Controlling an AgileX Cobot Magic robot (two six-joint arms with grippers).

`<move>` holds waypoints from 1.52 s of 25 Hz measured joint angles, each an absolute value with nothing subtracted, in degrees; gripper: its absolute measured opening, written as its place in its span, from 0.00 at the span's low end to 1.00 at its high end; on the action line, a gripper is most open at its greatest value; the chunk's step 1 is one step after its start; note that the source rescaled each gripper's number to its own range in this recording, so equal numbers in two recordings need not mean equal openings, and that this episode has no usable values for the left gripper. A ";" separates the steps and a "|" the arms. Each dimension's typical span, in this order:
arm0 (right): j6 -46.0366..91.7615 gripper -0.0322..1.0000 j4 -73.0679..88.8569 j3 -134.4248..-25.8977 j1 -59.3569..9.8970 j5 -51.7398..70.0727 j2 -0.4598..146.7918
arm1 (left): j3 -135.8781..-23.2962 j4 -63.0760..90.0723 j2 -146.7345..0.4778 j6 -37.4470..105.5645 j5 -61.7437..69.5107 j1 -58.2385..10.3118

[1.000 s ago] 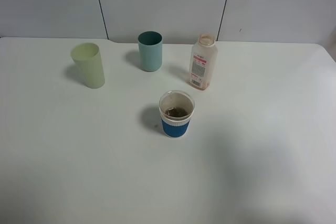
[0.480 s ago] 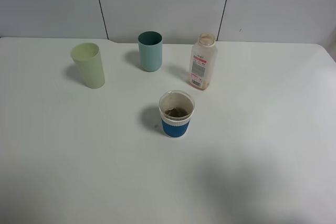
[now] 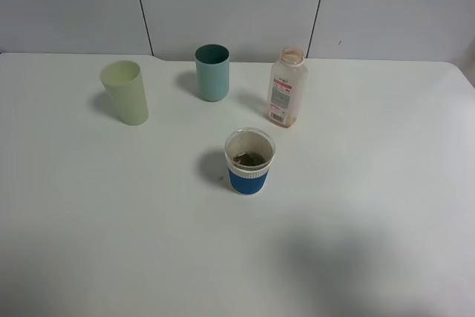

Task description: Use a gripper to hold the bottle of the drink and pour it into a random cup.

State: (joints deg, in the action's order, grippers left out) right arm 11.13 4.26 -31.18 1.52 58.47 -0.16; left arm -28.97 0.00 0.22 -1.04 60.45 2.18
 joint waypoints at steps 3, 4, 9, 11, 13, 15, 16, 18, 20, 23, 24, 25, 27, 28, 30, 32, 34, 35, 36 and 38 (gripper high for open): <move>10.91 1.00 4.26 -30.20 1.52 59.28 -0.16 | -28.97 0.00 0.22 -1.04 60.45 2.18; 10.44 1.00 4.31 -30.09 1.52 59.40 -0.16 | -28.97 0.00 0.22 -1.04 60.45 2.18; 2.52 1.00 4.75 -28.99 1.52 60.48 -0.16 | -28.97 0.00 0.22 -1.04 60.45 2.18; 0.81 1.00 4.64 -28.99 1.52 60.48 -0.16 | -28.97 0.00 0.22 -1.04 60.45 2.18; 0.48 1.00 4.64 -28.99 1.52 60.48 -0.16 | -28.97 0.00 0.22 -1.04 60.45 2.18; 0.00 1.00 4.64 -28.99 1.52 60.48 -0.16 | -28.97 0.00 0.22 -1.04 60.45 2.18; 0.00 1.00 4.64 -28.99 1.52 60.48 -0.16 | -28.97 0.00 0.22 -1.04 60.45 2.18; 0.00 1.00 4.64 -28.99 1.52 60.48 -0.16 | -28.97 0.00 0.22 -1.04 60.45 2.18; 0.00 1.00 4.64 -28.99 1.52 60.48 -0.16 | -28.97 0.00 0.22 -1.04 60.45 2.18; 0.00 1.00 4.64 -28.99 1.52 60.48 -0.16 | -28.97 0.00 0.22 -1.04 60.45 2.18; 0.00 1.00 4.64 -28.99 1.52 60.48 -0.16 | -28.97 0.00 0.22 -1.04 60.45 2.18; 0.00 1.00 4.64 -28.99 1.52 60.48 -0.16 | -28.97 0.00 0.22 -1.04 60.45 2.18; 0.00 1.00 4.64 -28.99 1.52 60.48 -0.16 | -28.97 0.00 0.22 -1.04 60.45 2.18; 0.00 1.00 4.64 -28.99 1.52 60.48 -0.16 | -28.97 0.00 0.22 -1.04 60.45 2.18; 0.00 1.00 4.64 -28.99 1.52 60.48 -0.16 | -28.97 0.00 0.22 -1.04 60.45 2.18; 0.00 1.00 4.64 -28.99 1.60 60.48 -0.16 | -28.97 0.00 0.22 -1.04 60.45 2.18; 0.00 1.00 4.64 -28.99 2.23 60.48 -0.16 | -28.97 0.00 0.22 -1.04 60.45 2.18; 0.00 1.00 4.64 -28.99 2.42 60.48 -0.16 | -28.97 0.00 0.22 -1.04 60.45 2.18; 0.00 1.00 4.64 -28.99 2.48 60.48 -0.16 | -28.97 0.00 0.22 -1.04 60.45 2.18; 0.00 1.00 4.64 -28.99 2.48 60.48 -0.16 | -28.97 0.00 0.22 -1.04 60.45 2.18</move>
State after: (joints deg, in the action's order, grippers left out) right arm 0.00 4.64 -28.99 2.48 60.48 -0.16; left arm -28.97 0.00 0.22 -1.04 60.45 2.18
